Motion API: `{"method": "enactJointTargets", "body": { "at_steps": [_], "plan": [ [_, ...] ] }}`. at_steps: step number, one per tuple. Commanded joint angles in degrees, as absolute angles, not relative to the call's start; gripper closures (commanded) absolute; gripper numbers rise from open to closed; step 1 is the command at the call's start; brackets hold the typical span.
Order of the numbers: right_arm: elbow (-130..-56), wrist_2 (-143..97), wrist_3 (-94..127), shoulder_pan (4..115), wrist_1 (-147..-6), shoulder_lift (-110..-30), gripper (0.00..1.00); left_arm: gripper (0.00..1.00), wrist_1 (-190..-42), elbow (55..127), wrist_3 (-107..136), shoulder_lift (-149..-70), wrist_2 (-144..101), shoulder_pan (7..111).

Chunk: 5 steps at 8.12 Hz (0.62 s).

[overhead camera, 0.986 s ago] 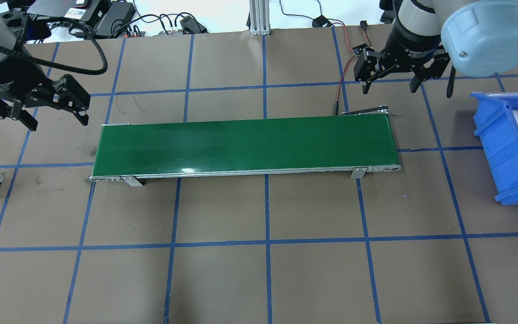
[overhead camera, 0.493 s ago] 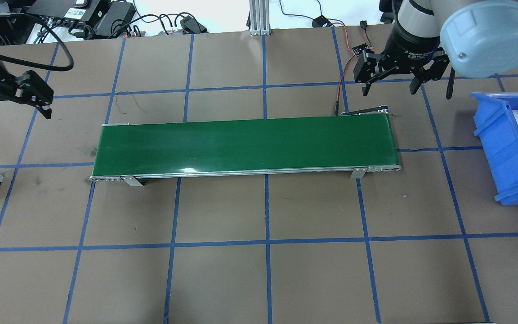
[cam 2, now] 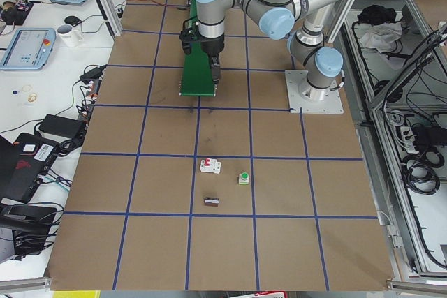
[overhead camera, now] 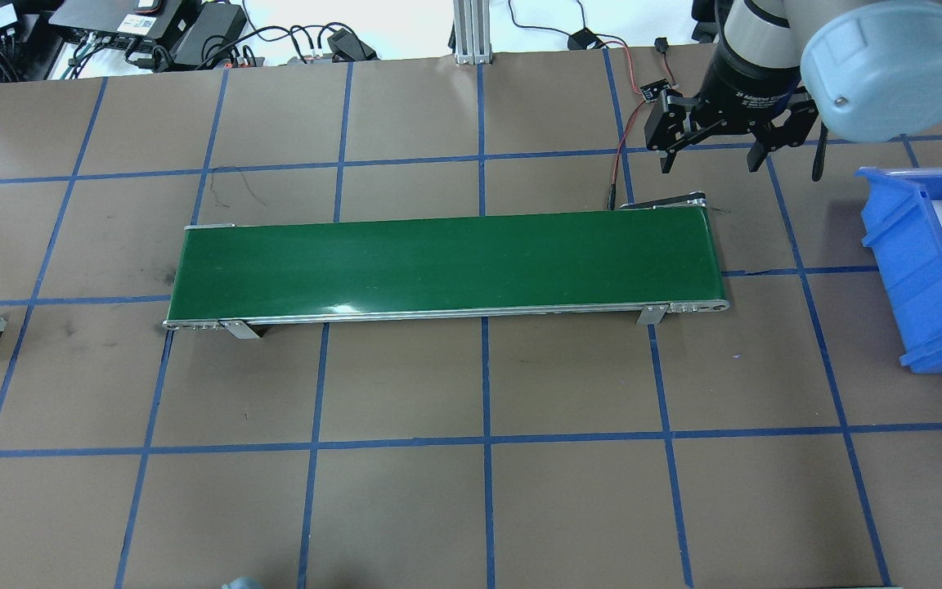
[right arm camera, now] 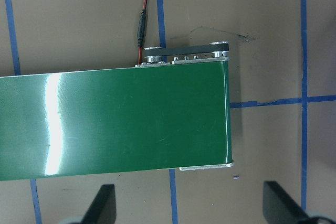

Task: Move capacitor from left to right
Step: 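Move the left gripper down toward the black capacitor beside the white breaker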

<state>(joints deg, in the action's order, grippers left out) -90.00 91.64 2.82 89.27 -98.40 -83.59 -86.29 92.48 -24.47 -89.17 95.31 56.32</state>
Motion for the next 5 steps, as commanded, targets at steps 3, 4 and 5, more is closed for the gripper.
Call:
{"method": "enactJointTargets", "body": {
  "at_steps": [3, 4, 5],
  "plan": [
    [-90.0, 92.4, 3.2, 89.2, -98.4, -83.6, 0.00, 0.00, -81.6, 92.5, -42.5, -92.4, 93.8, 41.6],
    [-90.0, 92.5, 3.2, 88.9, -98.3, -83.5, 0.00, 0.00, -78.4, 92.5, -44.1, -93.9, 94.0, 40.5],
    [-90.0, 92.5, 3.2, 88.9, -98.2, -83.4, 0.00, 0.00, -75.4, 92.5, -48.3, -95.5, 94.0, 39.3]
  ]
}}
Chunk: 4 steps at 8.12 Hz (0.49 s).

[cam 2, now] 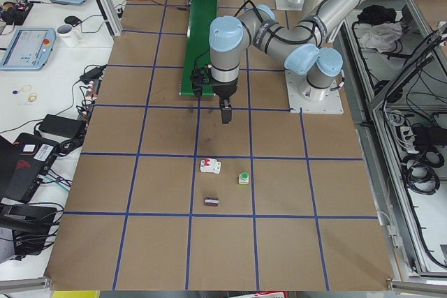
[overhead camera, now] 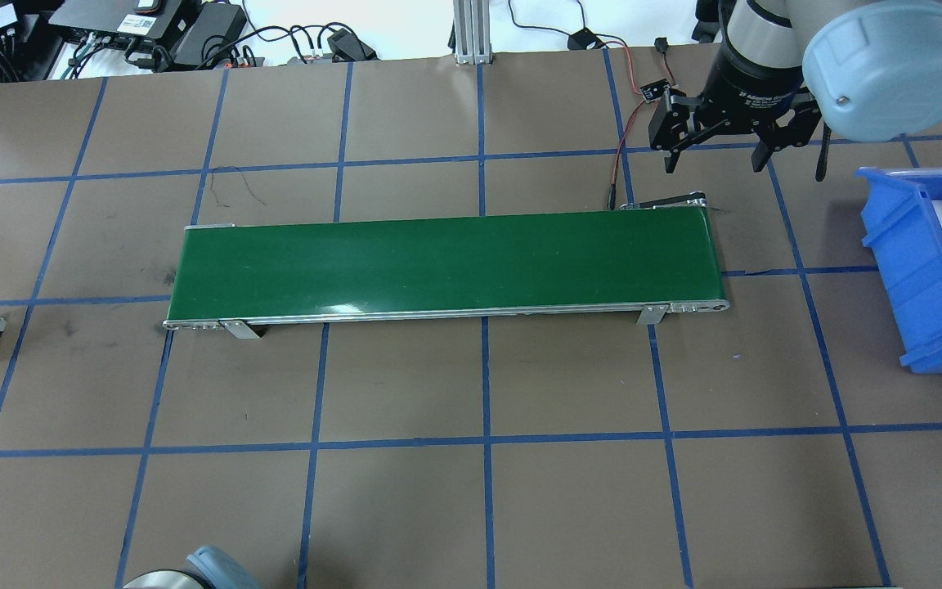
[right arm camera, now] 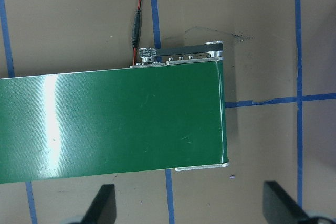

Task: Move capacitor from left to right
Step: 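Move the left gripper down toward the black capacitor beside the white breaker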

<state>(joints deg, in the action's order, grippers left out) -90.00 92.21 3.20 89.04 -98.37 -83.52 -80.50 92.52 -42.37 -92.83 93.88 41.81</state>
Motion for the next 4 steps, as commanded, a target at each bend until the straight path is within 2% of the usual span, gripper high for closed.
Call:
{"method": "enactJointTargets", "body": {
  "at_steps": [1, 4],
  "plan": [
    [-90.0, 92.5, 3.2, 88.9, -98.1, -83.4, 0.00, 0.00, -72.6, 92.5, -50.3, -96.8, 94.0, 37.6],
    [-90.1, 92.2, 3.0, 88.9, -97.6, -83.4, 0.00, 0.00, -62.2, 92.5, -60.2, -102.4, 93.7, 34.0]
  ]
}}
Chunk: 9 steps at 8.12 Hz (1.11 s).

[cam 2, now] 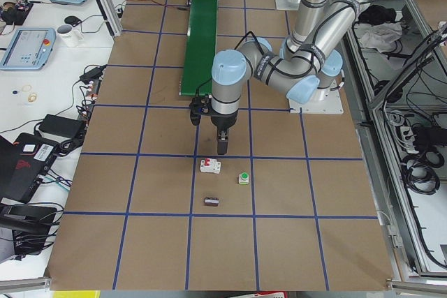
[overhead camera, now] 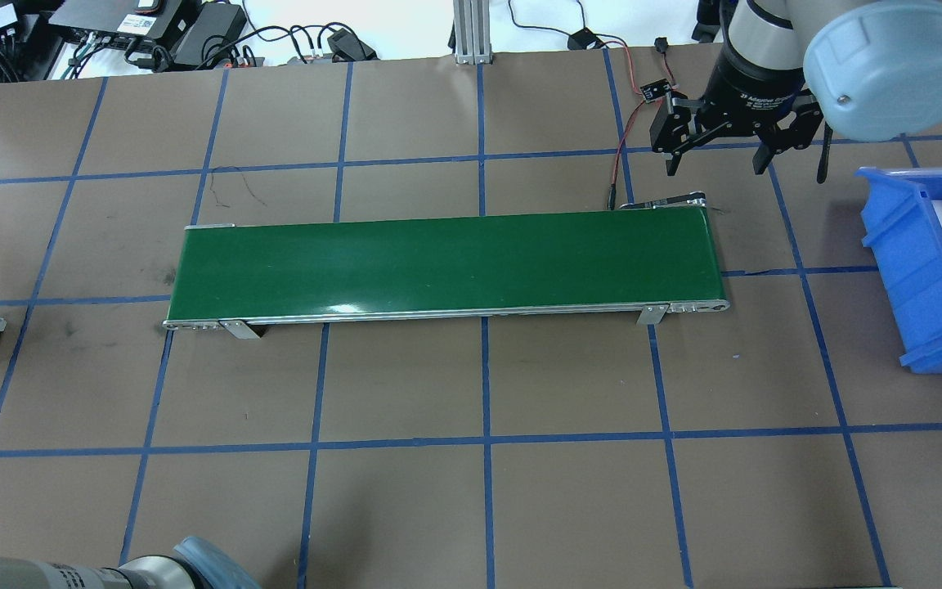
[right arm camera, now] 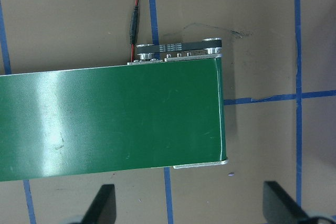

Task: Move capacitor from left to right
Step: 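Move the left gripper down toward the black capacitor beside the white breaker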

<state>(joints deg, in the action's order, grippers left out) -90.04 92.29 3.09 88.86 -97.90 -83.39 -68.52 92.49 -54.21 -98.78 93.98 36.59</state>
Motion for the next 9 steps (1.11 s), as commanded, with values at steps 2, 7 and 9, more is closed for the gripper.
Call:
{"method": "enactJointTargets", "body": {
  "at_steps": [2, 7, 9],
  "plan": [
    [-90.1, 92.2, 3.0, 88.9, -97.6, -83.4, 0.00, 0.00, -59.9, 92.6, -65.8, -104.0, 93.8, 32.6],
    [-90.1, 92.2, 3.3, 88.9, -97.9, -83.1, 0.00, 0.00, -52.8, 92.6, -75.8, -111.7, 94.3, 32.3],
    [-90.1, 92.3, 3.3, 88.9, -98.0, -83.1, 0.00, 0.00, -49.4, 92.6, -75.9, -115.6, 94.0, 32.1]
  ]
}}
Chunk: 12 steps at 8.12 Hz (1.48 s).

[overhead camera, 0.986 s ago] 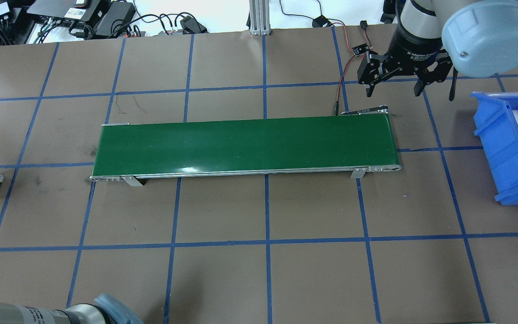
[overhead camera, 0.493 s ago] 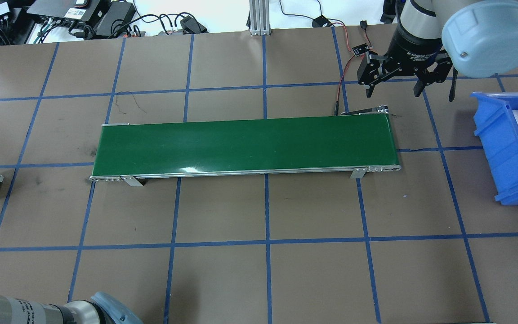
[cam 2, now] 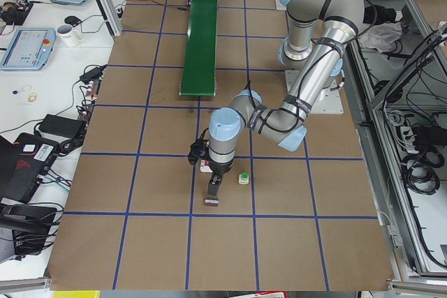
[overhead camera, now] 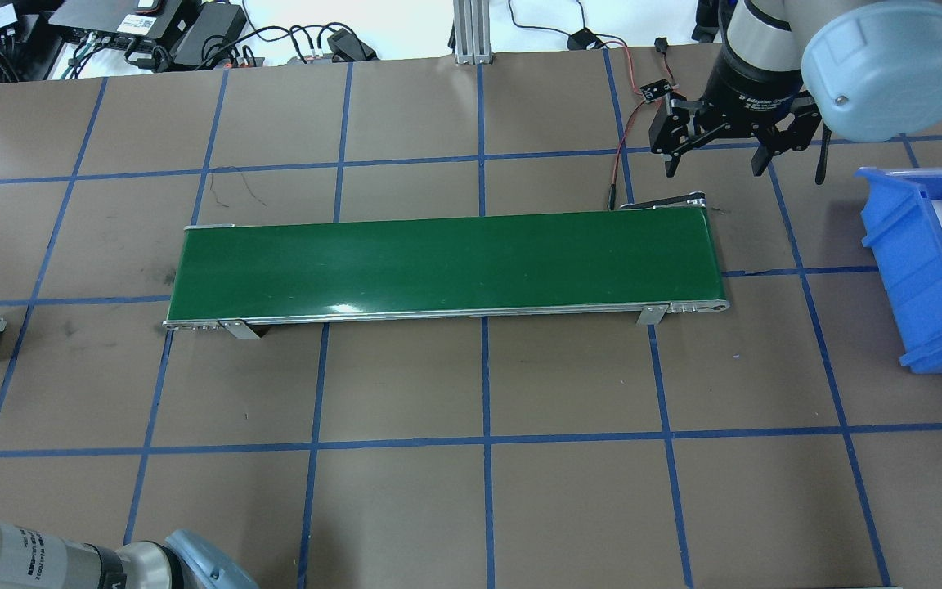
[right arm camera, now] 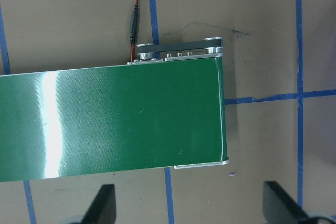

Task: Move capacitor from left to right
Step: 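Lower the left gripper over the black capacitor and close on it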

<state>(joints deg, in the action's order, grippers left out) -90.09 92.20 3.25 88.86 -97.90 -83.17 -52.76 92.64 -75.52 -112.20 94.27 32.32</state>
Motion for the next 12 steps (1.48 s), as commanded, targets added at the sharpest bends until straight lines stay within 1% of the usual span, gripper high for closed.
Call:
{"method": "enactJointTargets", "body": {
  "at_steps": [1, 3, 6, 7, 8, 12],
  "plan": [
    [-90.1, 92.3, 3.3, 88.9, -98.0, -83.1, 0.00, 0.00, -48.3, 92.6, -75.8, -115.8, 94.0, 31.2],
    [-90.1, 92.3, 3.2, 88.9, -98.0, -83.1, 0.00, 0.00, -48.1, 92.7, -75.4, -118.1, 93.8, 30.7],
    [-90.1, 92.4, 3.2, 88.9, -98.0, -83.1, 0.00, 0.00, -42.8, 92.9, -74.8, -123.2, 91.6, 30.1],
    [-90.1, 92.4, 3.1, 88.9, -98.0, -83.1, 0.00, 0.05, -41.8, 93.0, -74.5, -124.3, 91.5, 30.1],
    [-90.1, 92.4, 3.1, 88.9, -98.0, -83.1, 0.00, 0.07, -41.8, 93.2, -74.1, -124.4, 91.4, 30.1],
    [-90.1, 92.4, 3.1, 88.9, -98.0, -83.1, 0.00, 0.07, -42.1, 93.3, -70.8, -124.7, 88.0, 30.1]
  ]
}}
